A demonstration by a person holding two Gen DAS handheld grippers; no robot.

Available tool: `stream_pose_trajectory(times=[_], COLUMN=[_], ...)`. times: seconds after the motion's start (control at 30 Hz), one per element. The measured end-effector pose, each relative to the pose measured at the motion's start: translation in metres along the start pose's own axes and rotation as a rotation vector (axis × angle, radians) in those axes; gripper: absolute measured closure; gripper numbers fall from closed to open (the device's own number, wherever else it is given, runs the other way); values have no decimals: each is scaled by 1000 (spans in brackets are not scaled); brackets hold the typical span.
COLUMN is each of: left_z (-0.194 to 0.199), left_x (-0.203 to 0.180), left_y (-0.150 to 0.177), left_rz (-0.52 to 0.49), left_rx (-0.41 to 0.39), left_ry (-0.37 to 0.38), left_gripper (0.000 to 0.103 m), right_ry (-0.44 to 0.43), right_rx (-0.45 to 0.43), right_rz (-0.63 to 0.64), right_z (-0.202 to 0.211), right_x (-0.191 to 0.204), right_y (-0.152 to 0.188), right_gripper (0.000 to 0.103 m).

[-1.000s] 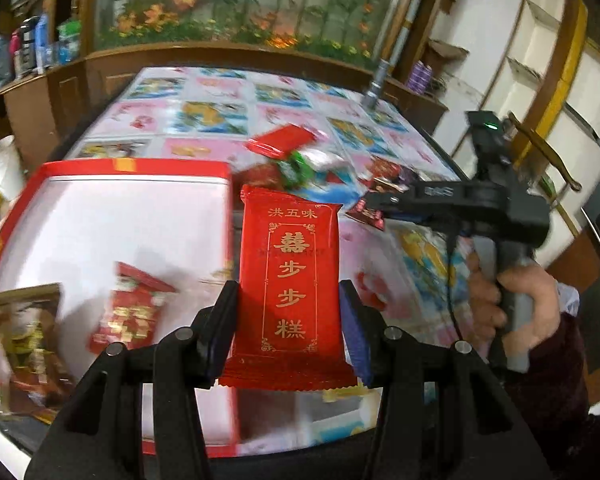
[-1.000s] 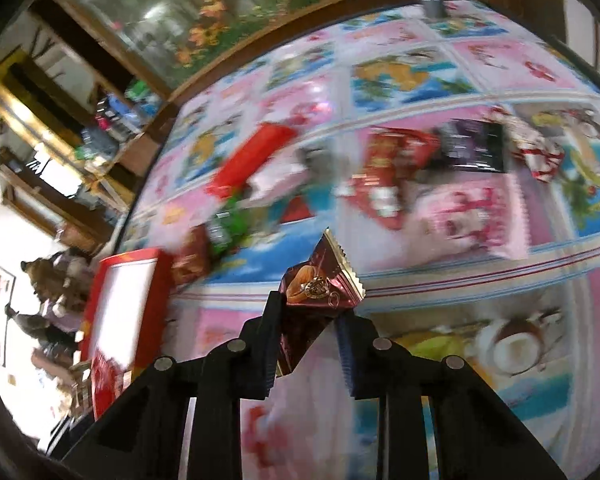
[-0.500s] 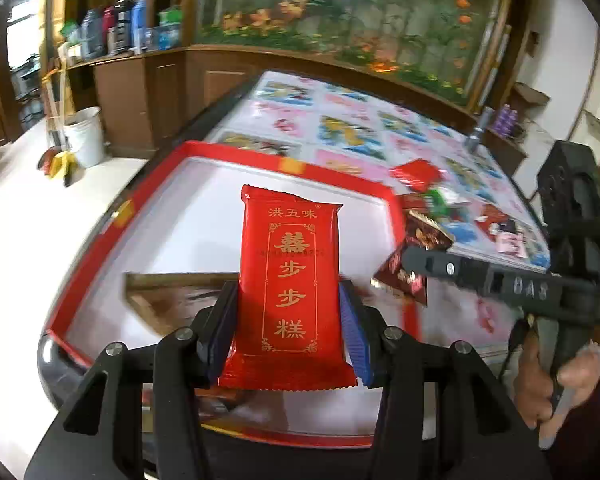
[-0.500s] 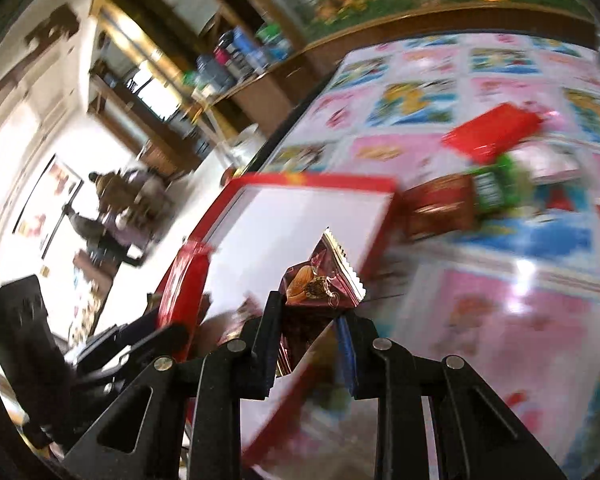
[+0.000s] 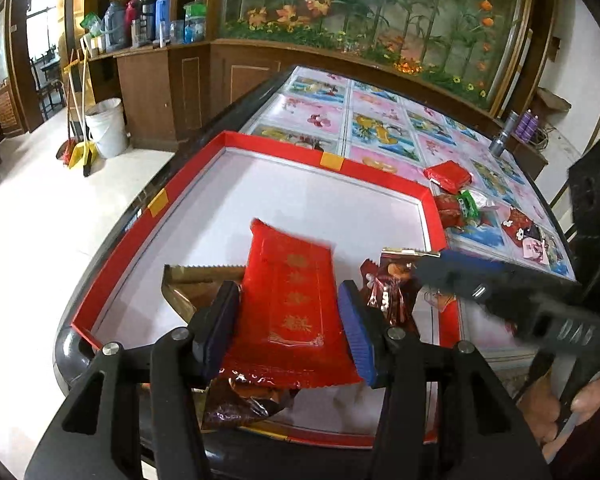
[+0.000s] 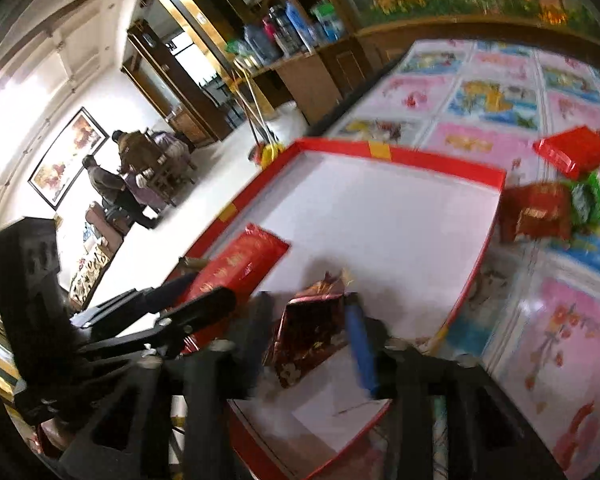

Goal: Organize snacks
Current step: 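Carry both snacks into the red-rimmed tray and open both grippers, then move both grippers back to the pile, left gripper toward a red candy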

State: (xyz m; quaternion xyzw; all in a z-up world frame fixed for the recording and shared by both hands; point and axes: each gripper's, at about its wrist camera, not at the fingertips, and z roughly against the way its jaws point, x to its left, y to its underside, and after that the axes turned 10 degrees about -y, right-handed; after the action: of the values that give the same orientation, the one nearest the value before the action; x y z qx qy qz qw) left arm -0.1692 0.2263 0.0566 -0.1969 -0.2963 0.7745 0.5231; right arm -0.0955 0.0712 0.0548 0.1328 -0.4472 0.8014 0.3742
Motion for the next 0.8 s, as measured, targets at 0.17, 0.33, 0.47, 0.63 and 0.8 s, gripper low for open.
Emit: stream_pose_trajectory(times=[0.17, 0.33, 0.47, 0.63, 0.8], left_z=[11, 13, 8, 0, -26], left_x=[-11, -39, -74, -123, -165], left_y=[-5, -9, -18, -43, -71], left_rz=[-30, -101, -200, -358, -481], left_rx=[-60, -74, -72, -119, -96], left_ry=[-16, 8, 17, 36, 102], left_gripper=[35, 31, 31, 31, 31], right_ry=[77, 226, 280, 254, 261], right_rx=[-117, -247, -348, -444, -443], right_rz=[-39, -177, -323, -479, -534], right_z=[45, 113, 169, 222, 235], right_x=[-33, -105, -168, -231, -253], right_y=[-6, -4, 3, 23, 27], right_gripper=[45, 44, 43, 43, 43])
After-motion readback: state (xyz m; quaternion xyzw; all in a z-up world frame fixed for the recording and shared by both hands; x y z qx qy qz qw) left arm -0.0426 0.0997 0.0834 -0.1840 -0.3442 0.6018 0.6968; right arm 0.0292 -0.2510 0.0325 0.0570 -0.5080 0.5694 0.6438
